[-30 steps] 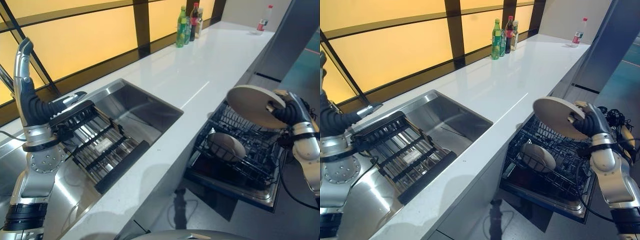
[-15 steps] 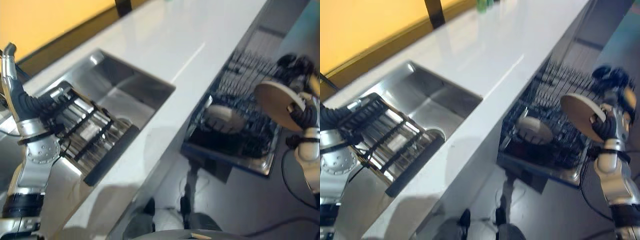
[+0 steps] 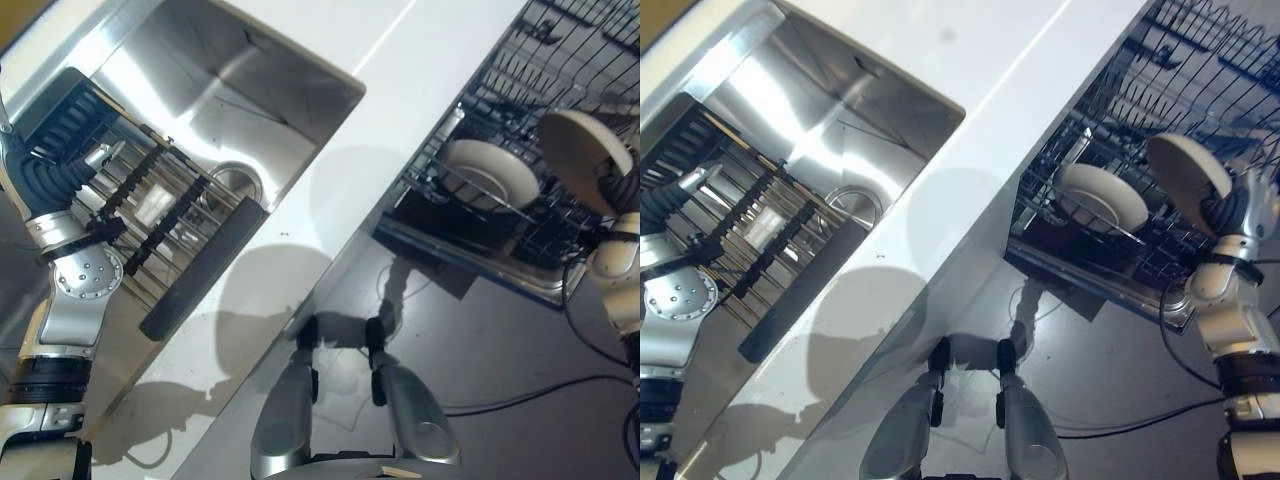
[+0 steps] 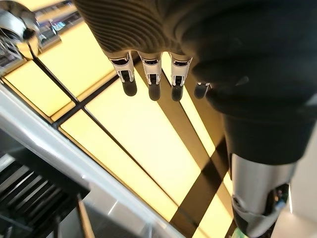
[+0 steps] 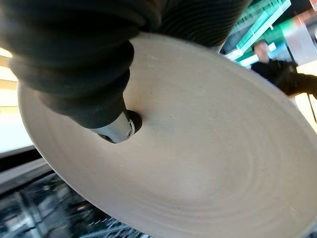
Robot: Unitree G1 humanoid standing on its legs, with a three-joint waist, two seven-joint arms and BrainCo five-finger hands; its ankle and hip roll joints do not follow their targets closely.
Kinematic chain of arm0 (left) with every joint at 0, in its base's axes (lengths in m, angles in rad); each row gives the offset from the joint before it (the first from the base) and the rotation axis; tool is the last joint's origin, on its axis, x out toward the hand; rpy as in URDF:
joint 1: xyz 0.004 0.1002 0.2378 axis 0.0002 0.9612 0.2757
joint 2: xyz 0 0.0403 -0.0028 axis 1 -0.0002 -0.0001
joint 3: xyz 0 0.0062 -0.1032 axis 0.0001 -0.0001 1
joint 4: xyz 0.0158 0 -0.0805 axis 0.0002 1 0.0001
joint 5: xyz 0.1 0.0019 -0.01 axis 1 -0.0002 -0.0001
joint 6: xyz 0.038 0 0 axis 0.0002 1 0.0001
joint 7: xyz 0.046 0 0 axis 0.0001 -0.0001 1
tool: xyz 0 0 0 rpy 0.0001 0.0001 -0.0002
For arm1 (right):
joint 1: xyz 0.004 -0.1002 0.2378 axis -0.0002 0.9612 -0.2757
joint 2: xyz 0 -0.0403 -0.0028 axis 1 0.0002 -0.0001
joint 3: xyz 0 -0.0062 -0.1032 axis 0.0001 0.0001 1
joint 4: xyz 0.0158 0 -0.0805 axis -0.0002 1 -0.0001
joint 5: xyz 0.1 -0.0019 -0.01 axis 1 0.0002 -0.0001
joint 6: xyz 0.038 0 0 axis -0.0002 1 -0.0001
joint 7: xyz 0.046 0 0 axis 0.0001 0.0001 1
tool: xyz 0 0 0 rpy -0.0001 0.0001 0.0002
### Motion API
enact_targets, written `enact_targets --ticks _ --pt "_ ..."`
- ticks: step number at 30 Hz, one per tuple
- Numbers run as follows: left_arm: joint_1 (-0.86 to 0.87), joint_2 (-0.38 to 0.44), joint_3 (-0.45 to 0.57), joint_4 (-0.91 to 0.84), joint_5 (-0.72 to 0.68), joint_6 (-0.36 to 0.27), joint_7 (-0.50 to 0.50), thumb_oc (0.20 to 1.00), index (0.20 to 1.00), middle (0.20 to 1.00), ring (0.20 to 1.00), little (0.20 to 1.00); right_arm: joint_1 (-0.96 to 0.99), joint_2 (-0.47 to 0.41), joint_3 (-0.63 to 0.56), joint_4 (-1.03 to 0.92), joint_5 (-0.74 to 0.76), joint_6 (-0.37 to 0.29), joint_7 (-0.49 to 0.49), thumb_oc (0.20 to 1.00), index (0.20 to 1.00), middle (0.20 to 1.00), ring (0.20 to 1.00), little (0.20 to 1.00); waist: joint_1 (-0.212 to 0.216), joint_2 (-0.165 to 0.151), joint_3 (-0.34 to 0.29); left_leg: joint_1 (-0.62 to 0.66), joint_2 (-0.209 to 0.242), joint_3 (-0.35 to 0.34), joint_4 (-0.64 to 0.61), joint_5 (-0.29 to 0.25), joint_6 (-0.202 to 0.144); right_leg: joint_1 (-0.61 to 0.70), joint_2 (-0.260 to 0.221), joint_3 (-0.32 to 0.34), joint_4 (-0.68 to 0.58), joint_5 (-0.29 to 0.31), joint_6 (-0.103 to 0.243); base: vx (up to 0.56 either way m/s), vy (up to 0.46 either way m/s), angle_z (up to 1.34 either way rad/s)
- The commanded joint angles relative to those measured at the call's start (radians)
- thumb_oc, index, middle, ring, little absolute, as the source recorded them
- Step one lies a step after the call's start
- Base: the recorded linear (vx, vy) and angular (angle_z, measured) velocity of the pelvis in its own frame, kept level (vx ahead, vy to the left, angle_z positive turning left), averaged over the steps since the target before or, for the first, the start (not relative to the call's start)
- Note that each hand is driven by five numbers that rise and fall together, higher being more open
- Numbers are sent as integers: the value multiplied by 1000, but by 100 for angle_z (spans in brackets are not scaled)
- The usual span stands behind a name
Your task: Pick up plates and place into dishwasher.
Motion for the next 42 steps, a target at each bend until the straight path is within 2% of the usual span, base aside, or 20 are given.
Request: enact_targets --ticks 1,4,10,19,23,27,31,37,38,39,42 --pt "-37 62 -27 17 -39 -1 56 1000 1000 1000 1000 1000 -58 -121 60 -39 -75 -15 -129 200 200 200 200 200 3 -5 -54 -92 -10 -29 0 54 2 -53 -17 25 108 -111 46 0 0 0" --pt "-65 79 -44 33 -43 3 65 1000 1000 1000 1000 1000 -104 -148 97 -14 -67 -20 -119 200 200 200 200 200 4 1 -39 -112 -13 -24 -1 58 3 -76 -17 25 113 -110 45 3 0 -1" --pt "-110 108 -53 33 -50 27 42 1000 1000 1000 1000 1000 -185 -173 177 43 -48 -35 -26 200 200 200 200 200 15 13 -7 -147 -23 -23 -1 68 11 -118 -20 18 126 -105 43 0 0 0" --pt "-156 130 -65 45 -47 46 39 1000 1000 1000 1000 1000 -314 -199 306 112 -27 -17 139 200 200 200 200 200 37 25 30 -191 -46 -26 2 79 25 -183 -41 -3 153 -89 52 5 -17 3" --pt "-165 126 -71 52 -31 41 42 1000 1000 1000 1000 1000 -346 -192 337 129 -2 -1 211 200 200 200 200 200 43 26 43 -209 -50 -26 7 82 30 -210 -48 -11 170 -84 57 4 -20 5" --pt "-178 122 -75 43 -24 62 27 1000 1000 1000 1000 1000 -349 -166 355 125 11 25 282 200 200 200 200 200 45 28 61 -223 -56 -21 17 81 35 -235 -53 -19 194 -84 59 9 -3 2" --pt "-198 112 -97 46 -8 71 23 1000 1000 1000 1000 1000 -363 -133 372 154 33 48 302 200 200 200 200 200 47 38 69 -237 -62 -16 17 84 41 -261 -62 -22 207 -80 62 -4 11 2" --pt "-214 104 -114 56 -20 77 29 1000 1000 1000 1000 1000 -372 -104 371 220 68 70 273 200 200 200 200 200 47 58 69 -236 -69 -4 15 84 46 -276 -73 -25 218 -79 65 -10 42 1" --pt "-212 102 -113 55 -21 77 29 1000 1000 1000 1000 1000 -372 -100 362 228 67 77 274 680 680 680 680 680 47 60 69 -233 -70 -3 15 83 47 -274 -74 -25 219 -79 65 0 33 1" --pt "-208 99 -109 53 -22 75 27 1000 1000 1000 1000 1000 -369 -96 354 228 62 89 272 1000 1000 1000 1000 1000 47 62 69 -231 -71 -1 15 82 48 -273 -74 -25 219 -79 65 0 0 0" --pt "-190 97 -99 39 -25 77 27 1000 1000 1000 1000 1000 -351 -95 329 216 66 102 274 1000 1000 1000 1000 1000 45 61 69 -220 -71 3 13 80 49 -262 -76 -26 216 -78 66 0 0 0"
